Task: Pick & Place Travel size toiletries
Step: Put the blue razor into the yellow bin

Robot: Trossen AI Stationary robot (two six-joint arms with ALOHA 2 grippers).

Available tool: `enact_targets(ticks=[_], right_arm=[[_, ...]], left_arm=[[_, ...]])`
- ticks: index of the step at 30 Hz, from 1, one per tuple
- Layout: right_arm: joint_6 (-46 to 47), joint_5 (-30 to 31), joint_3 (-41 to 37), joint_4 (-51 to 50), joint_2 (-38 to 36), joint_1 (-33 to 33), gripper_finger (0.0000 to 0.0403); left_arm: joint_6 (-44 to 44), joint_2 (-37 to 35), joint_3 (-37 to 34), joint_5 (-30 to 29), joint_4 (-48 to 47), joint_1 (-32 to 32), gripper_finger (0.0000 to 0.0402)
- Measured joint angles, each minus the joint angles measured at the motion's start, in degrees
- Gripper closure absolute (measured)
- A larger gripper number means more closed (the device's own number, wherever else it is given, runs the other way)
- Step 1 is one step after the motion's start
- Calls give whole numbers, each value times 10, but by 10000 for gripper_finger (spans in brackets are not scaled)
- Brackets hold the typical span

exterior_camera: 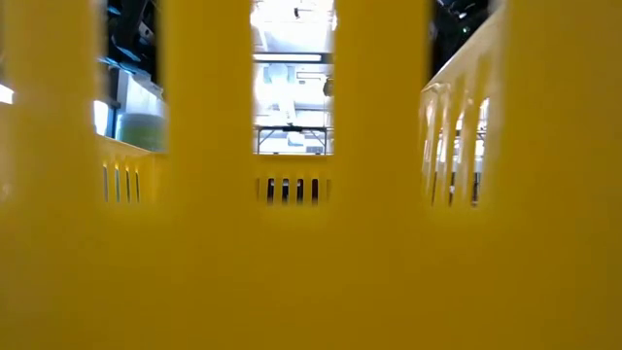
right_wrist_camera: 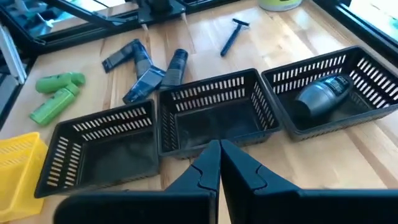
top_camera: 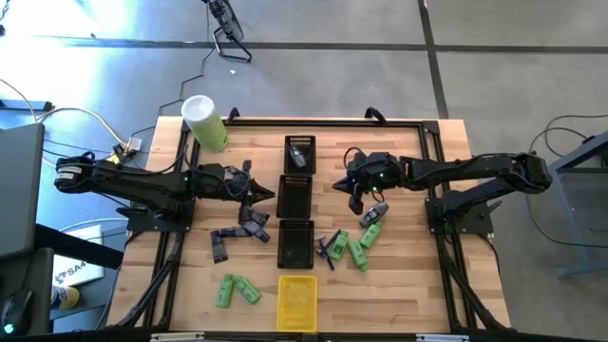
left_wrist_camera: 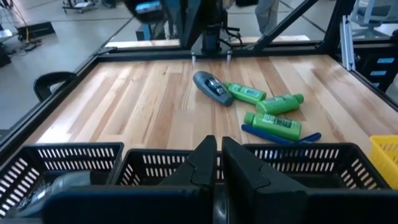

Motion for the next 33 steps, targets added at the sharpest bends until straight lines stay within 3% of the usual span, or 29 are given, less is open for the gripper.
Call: enact_targets(ticks=[10,15,22,27,33], right_arm=[[-8,108,61,-66,0,96,399],[17,97,76,-95,0,119,399],[-51,91,77,-104,22,150,399],[-47,89,76,-104,61,151,399],[-41,91,76,-99,105,150,357]], left_arm=[[0,0,0,0,-1,0,378],[0,0,0,0,-1,0,378],[0,0,0,0,0,0,378],[0,0,0,0,-2,0,378],[0,0,1,0,-4,0,378]])
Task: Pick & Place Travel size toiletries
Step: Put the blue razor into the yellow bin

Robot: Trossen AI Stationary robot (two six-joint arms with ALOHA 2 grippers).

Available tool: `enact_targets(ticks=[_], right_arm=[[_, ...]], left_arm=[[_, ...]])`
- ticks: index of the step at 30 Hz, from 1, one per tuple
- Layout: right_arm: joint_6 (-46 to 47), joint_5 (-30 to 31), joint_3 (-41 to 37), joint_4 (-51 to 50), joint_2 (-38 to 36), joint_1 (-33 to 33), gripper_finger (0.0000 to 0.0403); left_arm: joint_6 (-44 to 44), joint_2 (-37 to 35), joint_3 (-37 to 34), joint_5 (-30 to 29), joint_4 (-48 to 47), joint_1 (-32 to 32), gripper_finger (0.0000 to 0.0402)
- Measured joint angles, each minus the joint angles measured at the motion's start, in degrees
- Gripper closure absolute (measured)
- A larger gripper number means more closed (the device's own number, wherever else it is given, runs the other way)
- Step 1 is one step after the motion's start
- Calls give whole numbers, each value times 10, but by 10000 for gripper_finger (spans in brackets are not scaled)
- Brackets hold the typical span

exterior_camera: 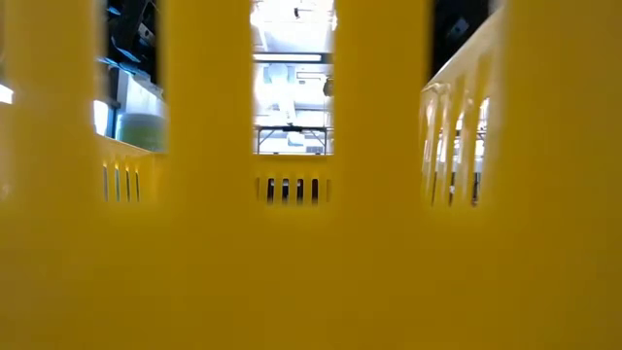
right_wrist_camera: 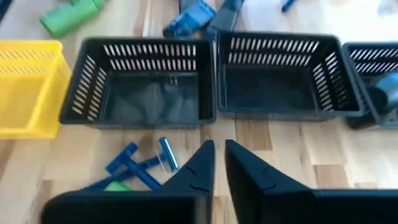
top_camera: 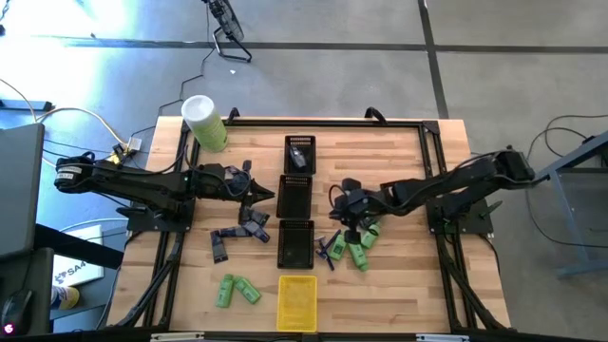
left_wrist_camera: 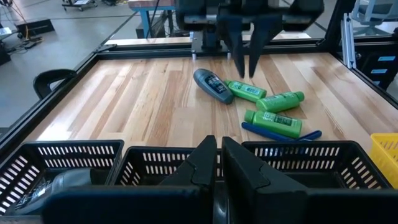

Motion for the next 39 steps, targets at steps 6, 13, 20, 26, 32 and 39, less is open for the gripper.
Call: enact_targets(ticks=[6,13,20,26,32,39], right_arm=[[0,1,0,0,19,0,246],[16,2,0,2,23,0,123],[10,-15,0,-3,26,0,97],[5,-49,-1,6,60,6,116],[5,-86,-1,34,103,16,132],[5,-95,-1,49,125,24,152]], left_arm=[[0,0,0,0,0,0,378],[0,0,0,0,0,0,378],[1,0,0,-2,0,0,378],[1,0,0,-2,0,0,378],[2,0,0,-2,-1,0,378],[2,0,0,-1,-15,0,378]])
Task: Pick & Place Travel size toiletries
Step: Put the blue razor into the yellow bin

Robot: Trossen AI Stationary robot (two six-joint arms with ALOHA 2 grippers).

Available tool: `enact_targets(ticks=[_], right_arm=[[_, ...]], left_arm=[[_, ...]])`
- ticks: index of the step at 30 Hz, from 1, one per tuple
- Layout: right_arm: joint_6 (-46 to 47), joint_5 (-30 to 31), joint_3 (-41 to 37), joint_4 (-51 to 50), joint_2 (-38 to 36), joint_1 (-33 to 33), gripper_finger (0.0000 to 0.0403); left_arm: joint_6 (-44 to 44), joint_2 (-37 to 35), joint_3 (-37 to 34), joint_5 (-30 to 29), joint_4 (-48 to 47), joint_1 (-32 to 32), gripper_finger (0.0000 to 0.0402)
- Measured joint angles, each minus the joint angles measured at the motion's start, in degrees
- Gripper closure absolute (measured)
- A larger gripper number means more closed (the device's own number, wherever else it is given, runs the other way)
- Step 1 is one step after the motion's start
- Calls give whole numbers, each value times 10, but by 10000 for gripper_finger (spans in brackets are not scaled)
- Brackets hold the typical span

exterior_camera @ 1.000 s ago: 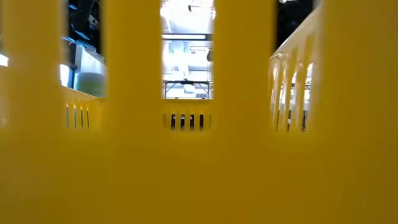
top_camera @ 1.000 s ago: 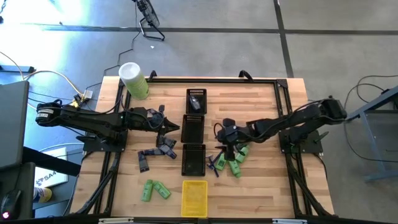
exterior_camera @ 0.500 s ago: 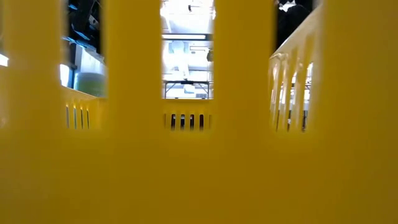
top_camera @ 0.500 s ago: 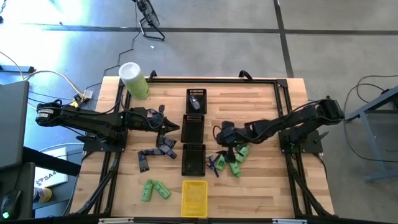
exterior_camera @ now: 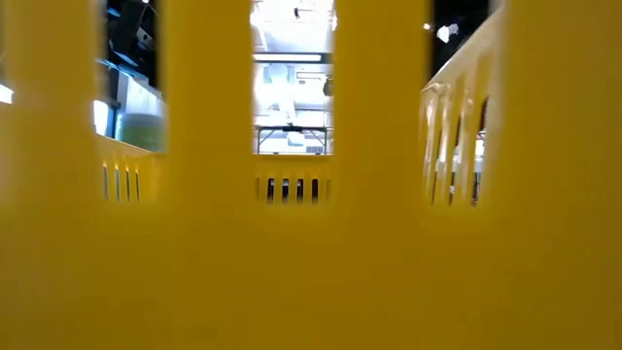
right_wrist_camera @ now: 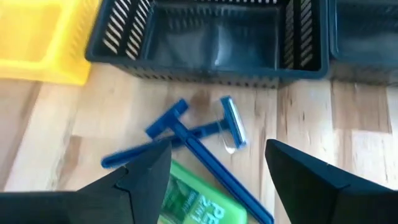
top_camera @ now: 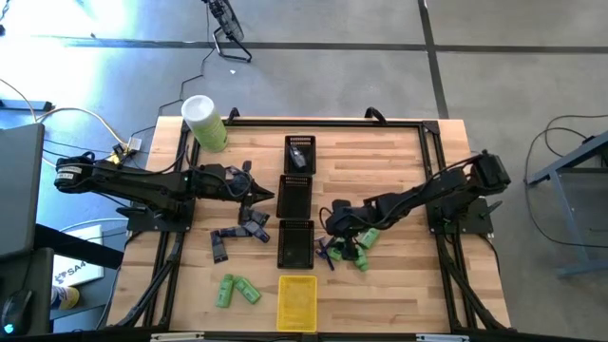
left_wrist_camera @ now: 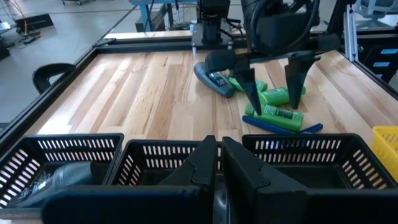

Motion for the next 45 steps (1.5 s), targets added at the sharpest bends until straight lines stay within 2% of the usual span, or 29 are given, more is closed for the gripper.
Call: enact_targets(ticks=[13,25,45], right_arm=[[0,5,0,13,61,-1,175],[2,12,0,-41,62,-1,187],[-4,19,0,-40,61,-1,192]], left_arm=[[0,0,0,2,0,0,378],[0,0,0,2,-11,0,378],[0,0,0,2,-11,0,378]])
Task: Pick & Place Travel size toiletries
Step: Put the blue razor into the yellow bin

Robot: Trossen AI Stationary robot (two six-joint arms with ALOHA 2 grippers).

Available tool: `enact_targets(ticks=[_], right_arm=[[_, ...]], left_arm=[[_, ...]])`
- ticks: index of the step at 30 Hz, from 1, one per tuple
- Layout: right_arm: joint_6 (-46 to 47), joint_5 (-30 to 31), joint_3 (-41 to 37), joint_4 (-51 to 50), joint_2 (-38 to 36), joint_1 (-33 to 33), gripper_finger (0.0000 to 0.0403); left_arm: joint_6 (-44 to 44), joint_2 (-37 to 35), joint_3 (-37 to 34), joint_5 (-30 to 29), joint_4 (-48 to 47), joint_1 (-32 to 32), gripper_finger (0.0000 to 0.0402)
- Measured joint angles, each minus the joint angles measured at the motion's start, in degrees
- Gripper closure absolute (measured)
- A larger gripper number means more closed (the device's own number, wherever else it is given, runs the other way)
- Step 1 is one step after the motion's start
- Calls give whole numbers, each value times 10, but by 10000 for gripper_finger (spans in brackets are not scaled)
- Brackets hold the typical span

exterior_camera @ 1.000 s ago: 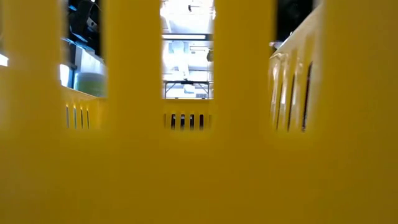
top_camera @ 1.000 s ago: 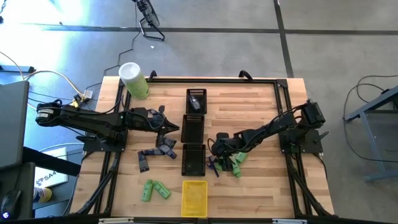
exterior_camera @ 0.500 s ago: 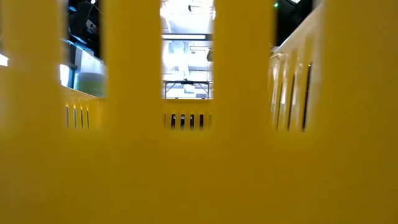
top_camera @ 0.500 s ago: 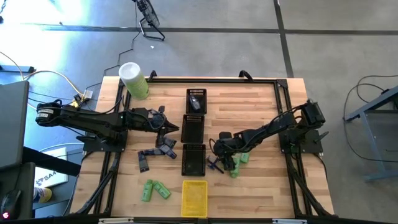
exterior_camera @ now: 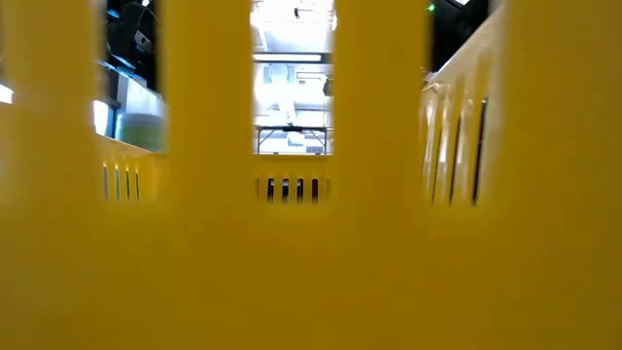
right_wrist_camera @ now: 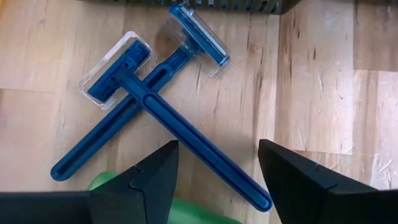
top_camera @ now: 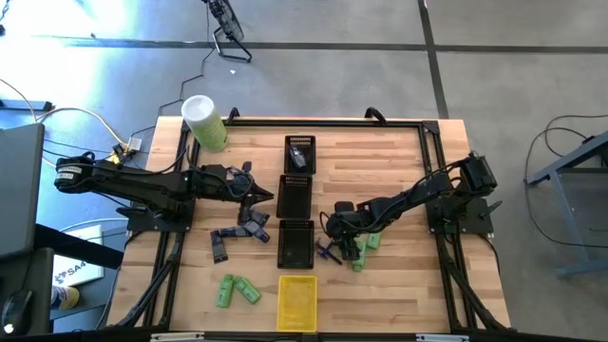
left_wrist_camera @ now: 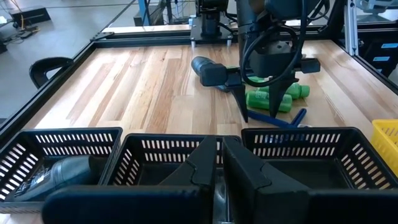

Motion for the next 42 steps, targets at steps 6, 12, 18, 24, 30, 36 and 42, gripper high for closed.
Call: enact_targets(ticks=[6,12,18,24,30,36,42], right_arm=[[0,-15,0,-7,0,0,241],[0,-16,0,-15,0,-1,299],[-1,-28,1,-21,-1,0,343],[-1,-42,1,-34,-2,0,371],[-1,-47,0,-52,-19,0,371],[4,-14,0,-76,-53,0,373],[4,17,0,-95,-92,0,373]], left_arm=[[0,0,0,0,0,0,378],[0,0,0,-3,0,0,378],[0,0,0,-3,-2,0,378],[0,0,0,-2,-7,0,378],[-2,0,0,-1,-18,0,378],[-2,0,0,-1,-17,0,378],[-2,0,0,1,-17,0,378]])
